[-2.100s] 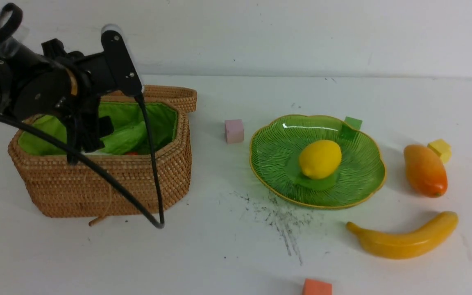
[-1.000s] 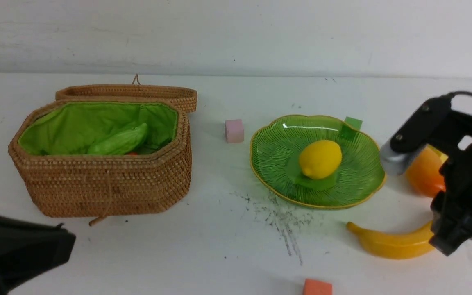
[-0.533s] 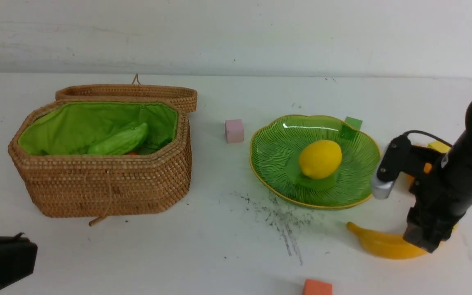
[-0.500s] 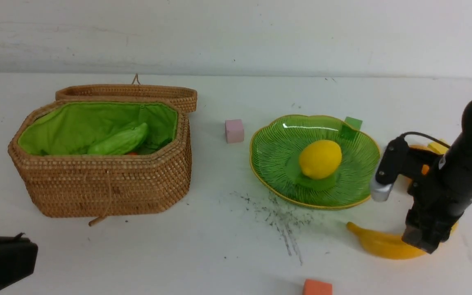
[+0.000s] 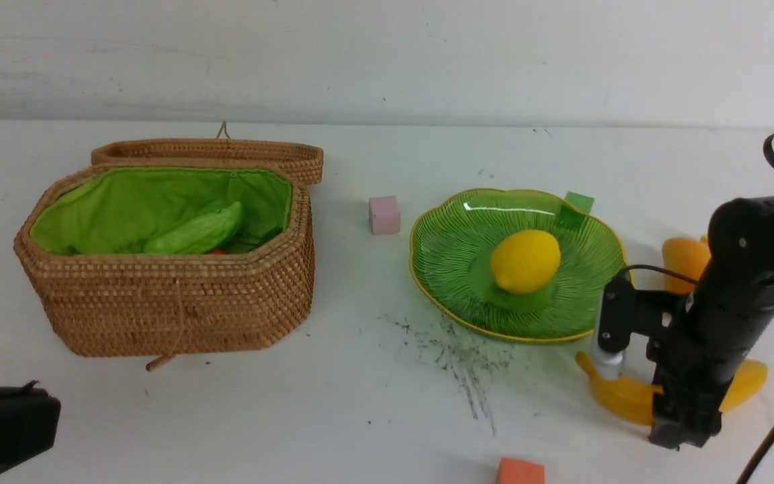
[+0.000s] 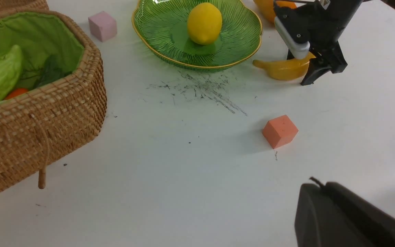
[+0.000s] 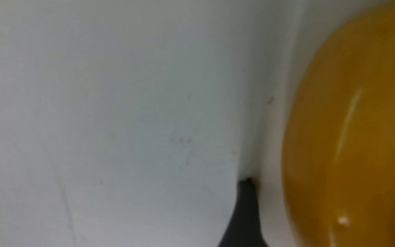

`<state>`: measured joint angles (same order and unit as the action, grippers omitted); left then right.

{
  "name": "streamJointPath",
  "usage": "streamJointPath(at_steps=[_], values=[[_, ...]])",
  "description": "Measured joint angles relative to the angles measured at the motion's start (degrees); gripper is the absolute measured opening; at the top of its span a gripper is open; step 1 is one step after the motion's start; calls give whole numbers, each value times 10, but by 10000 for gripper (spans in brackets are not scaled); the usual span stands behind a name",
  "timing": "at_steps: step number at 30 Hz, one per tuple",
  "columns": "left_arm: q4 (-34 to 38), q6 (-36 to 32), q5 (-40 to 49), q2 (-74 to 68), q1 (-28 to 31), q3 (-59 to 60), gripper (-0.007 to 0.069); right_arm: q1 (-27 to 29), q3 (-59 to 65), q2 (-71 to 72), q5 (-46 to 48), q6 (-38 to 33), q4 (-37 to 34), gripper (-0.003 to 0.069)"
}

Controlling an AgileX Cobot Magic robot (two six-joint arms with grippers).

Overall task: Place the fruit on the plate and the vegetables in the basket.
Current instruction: Use the right arm to grab a banana and put it into the right plate

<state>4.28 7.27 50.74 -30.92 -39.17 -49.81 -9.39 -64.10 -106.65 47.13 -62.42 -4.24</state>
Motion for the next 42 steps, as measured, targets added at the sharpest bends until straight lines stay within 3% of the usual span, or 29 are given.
streamJointPath(at_steps=[1, 2, 3, 5, 11, 17, 23, 28, 39, 42], values=[[0, 0, 0, 0, 0, 0, -13, 0, -1, 0, 3, 0, -4, 422], [0, 0, 0, 0, 0, 0, -13, 0, -1, 0, 3, 0, -4, 422], [0, 0, 0, 0, 0, 0, -13, 0, -2, -1, 6, 0, -6, 344], [0, 0, 0, 0, 0, 0, -13, 0, -4, -1, 17, 0, -7, 313], [0, 0, 0, 0, 0, 0, -13, 0, 0, 23, 104, 22, -45, 318], [-5, 0, -31, 0, 0, 0, -13, -11, -72, 122, 118, 171, -145, 318], [-7, 0, -132, -1, 0, 0, -13, -67, -216, 104, 114, 272, -198, 318], [-7, 3, -143, -11, 0, 0, -13, -92, -301, 13, 97, 301, -203, 318], [-5, 6, -154, -19, 0, 0, -13, -88, -396, -150, 19, 324, -197, 318], [-5, 6, -153, -19, 0, 0, -10, -88, -400, -158, 0, 324, -187, 361]])
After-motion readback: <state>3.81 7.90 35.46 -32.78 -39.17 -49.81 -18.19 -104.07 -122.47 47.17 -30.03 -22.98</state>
